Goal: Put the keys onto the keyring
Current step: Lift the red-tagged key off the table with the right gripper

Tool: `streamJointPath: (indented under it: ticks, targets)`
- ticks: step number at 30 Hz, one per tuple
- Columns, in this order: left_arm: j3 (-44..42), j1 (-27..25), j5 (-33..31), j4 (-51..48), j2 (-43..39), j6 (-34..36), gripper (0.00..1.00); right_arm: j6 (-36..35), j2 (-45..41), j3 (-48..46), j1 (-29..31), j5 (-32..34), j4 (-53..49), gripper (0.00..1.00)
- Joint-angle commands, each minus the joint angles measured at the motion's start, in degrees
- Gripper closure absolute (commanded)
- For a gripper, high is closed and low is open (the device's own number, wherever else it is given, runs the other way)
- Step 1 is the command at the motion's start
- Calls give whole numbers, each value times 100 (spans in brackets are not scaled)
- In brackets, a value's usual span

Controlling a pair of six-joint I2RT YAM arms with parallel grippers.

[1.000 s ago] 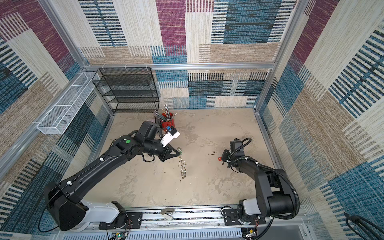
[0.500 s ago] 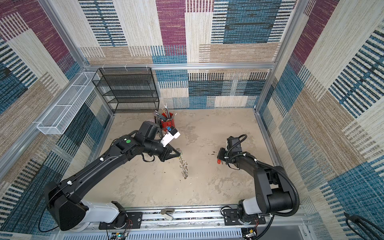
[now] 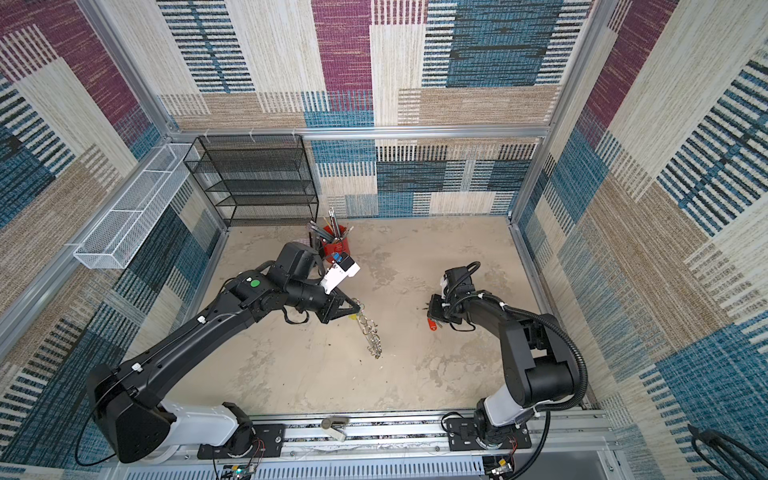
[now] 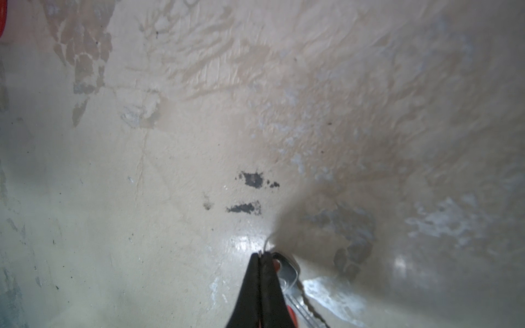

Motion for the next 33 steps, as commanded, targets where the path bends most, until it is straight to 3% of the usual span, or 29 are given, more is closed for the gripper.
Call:
streamJointPath:
  ticks: [1,9,20,33]
  targets:
    - [-1,-1,135,199,-25,32,100,-16,22,68,8,109,45,93]
    - [-6,-1,146,198,-17,34,100,76,-295,52,8,178,155,78]
    - [1,-1,218,224,-27,-9,100,389,-1180,-803,347,563,610,75]
    - [-13,-1,205,225,-31,6,100,460,-787,-833,483,939,966,82]
